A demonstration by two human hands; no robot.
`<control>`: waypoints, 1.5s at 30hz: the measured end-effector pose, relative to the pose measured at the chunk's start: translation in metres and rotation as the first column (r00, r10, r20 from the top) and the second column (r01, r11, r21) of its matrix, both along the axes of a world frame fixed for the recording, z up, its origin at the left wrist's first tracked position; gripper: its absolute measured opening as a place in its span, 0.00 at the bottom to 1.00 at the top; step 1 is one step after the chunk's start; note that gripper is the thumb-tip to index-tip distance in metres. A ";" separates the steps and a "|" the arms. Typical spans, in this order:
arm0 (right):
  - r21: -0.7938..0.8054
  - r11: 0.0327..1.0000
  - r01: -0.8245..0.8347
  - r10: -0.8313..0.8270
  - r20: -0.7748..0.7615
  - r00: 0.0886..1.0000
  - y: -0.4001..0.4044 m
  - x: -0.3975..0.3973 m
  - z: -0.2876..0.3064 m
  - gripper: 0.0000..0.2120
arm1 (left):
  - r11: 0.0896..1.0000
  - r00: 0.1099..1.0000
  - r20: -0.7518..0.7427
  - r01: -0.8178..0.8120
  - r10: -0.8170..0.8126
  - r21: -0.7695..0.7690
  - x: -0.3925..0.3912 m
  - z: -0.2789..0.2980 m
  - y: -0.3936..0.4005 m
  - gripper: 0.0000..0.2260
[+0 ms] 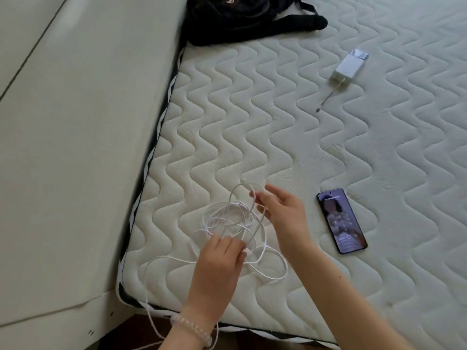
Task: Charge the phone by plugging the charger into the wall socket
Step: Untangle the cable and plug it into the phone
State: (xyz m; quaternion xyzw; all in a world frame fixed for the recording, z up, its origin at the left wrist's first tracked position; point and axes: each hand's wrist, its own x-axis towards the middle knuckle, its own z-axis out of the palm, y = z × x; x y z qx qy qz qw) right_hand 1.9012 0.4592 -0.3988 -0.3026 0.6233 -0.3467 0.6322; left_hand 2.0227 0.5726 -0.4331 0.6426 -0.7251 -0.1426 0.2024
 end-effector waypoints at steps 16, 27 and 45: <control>-0.144 0.986 0.089 -0.101 -0.077 0.992 0.061 -0.097 -0.004 0.06 | 0.745 0.406 -0.680 -0.002 0.610 0.667 -0.117 0.040 -0.124 0.13; -0.191 0.956 -0.224 0.106 -0.484 0.869 0.045 -0.153 -0.049 0.12 | 0.809 0.448 -0.718 -0.018 0.532 0.588 -0.158 -0.010 -0.157 0.12; 0.279 0.911 -0.303 0.396 -0.795 0.459 -0.034 -0.182 -0.091 0.30 | 0.805 0.608 -0.605 -0.100 0.514 0.585 -0.171 -0.028 -0.108 0.09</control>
